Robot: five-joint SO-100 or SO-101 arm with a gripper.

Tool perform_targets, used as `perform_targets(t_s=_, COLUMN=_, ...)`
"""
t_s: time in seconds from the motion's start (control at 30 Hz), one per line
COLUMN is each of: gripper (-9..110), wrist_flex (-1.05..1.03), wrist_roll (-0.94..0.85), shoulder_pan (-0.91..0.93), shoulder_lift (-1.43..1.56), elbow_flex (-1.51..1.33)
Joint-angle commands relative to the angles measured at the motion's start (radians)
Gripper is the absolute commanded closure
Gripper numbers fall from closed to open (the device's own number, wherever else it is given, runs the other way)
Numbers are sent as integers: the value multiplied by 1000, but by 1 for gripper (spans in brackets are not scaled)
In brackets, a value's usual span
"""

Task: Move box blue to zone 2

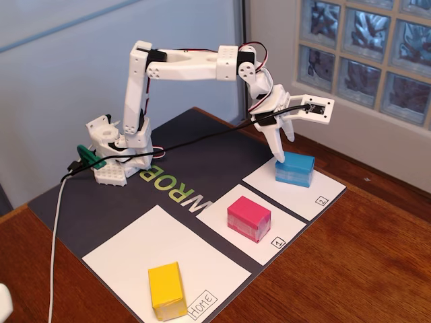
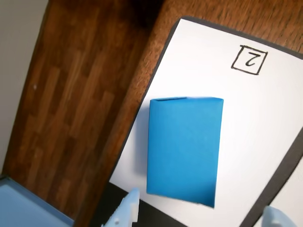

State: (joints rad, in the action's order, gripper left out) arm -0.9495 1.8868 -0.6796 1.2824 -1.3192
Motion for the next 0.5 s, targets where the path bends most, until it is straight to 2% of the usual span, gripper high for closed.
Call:
perform_targets(t_s=0.0, gripper=79, wrist_flex=-34, wrist_roll=2, shoulder_pan=3, shoulder_lift=81, elbow_flex=3)
perform_targets(t_s=0.2, gripper=101, wrist_flex=-89, wrist_roll=-95, shoulder_pan=0, shoulder_lift=126, elbow_flex=-78)
perform_targets(t_s=0.47, gripper=102, wrist_flex=-135, wrist_roll=-107, shoulder_pan=41, shoulder_lift=221, elbow_flex=-218)
